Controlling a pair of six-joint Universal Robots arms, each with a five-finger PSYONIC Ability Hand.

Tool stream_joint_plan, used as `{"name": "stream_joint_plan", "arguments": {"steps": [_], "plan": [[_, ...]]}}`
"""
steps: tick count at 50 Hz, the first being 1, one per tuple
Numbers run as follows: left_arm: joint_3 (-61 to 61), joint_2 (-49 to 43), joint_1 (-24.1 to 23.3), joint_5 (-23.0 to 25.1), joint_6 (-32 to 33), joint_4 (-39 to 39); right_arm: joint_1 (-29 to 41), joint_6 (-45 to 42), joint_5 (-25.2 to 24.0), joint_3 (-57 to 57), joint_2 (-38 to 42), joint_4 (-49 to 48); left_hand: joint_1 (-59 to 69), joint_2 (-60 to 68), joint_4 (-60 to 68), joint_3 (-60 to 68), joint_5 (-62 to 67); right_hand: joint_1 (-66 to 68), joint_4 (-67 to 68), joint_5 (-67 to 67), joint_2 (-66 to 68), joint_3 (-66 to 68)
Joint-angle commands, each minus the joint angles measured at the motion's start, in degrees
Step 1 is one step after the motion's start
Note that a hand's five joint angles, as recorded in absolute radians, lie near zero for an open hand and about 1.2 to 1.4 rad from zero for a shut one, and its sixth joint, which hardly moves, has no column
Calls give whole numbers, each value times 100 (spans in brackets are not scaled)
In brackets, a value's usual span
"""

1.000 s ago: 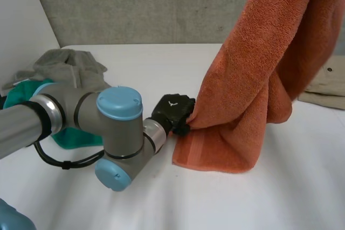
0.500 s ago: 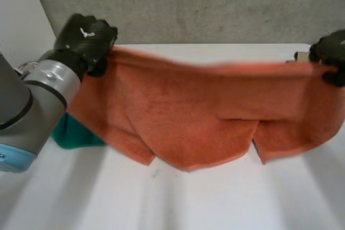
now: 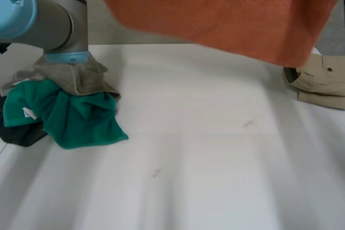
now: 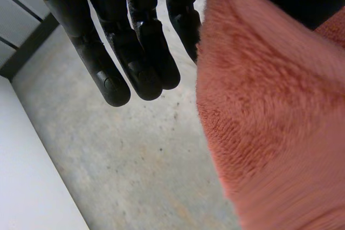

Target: Fold the laundry.

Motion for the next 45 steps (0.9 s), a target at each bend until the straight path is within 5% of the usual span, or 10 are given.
{"name": "stream_joint_plan", "arguments": {"steps": [1, 16, 21, 27, 31, 33, 40, 45], "plan": [[-1935, 718, 30, 31, -9, -312, -45, -10, -345, 1354, -239, 561, 1371, 1141, 1124, 1170, 1420, 1795, 1137, 1184, 1281, 1180], [-5083, 622, 188, 84, 44, -216, -71, -194, -1224, 3782, -354, 2520, 1371, 1141, 1124, 1170, 1420, 1795, 1137, 1184, 1281, 1180], [-5075, 227, 372, 84, 44, -172, -124, -273, -1418, 4047, -354, 2627, -2488, -2718, -2735, -2688, -2439, 1795, 1137, 1184, 1281, 1180], [-4750, -230, 671, 110, 263, -233, -282, -282, -1374, 4091, -354, 2627, -2546, -2776, -2793, -2747, -2497, 1795, 1137, 1184, 1281, 1180], [-4829, -231, 900, 163, 527, -224, -370, -282, -1383, 4108, -354, 2653, -1643, -1873, -1889, -1843, -1593, 1795, 1137, 1184, 1281, 1180], [-4925, -161, 979, 356, 554, -233, -396, -282, -1374, 4108, -354, 2671, 1177, 947, 931, 977, 1227, 1795, 1137, 1184, 1281, 1180], [-5565, 646, 1006, 1164, 554, -259, -388, -273, -1304, 4038, -354, 2741, 1371, 1141, 1124, 1170, 1420, 1795, 1137, 1184, 1281, 1180], [-6006, 1333, 944, 1227, 545, -259, -388, -326, -1339, 3942, -450, 3250, 1371, 1141, 1124, 1170, 1420, 1795, 1137, 1184, 1281, 1180]]}}
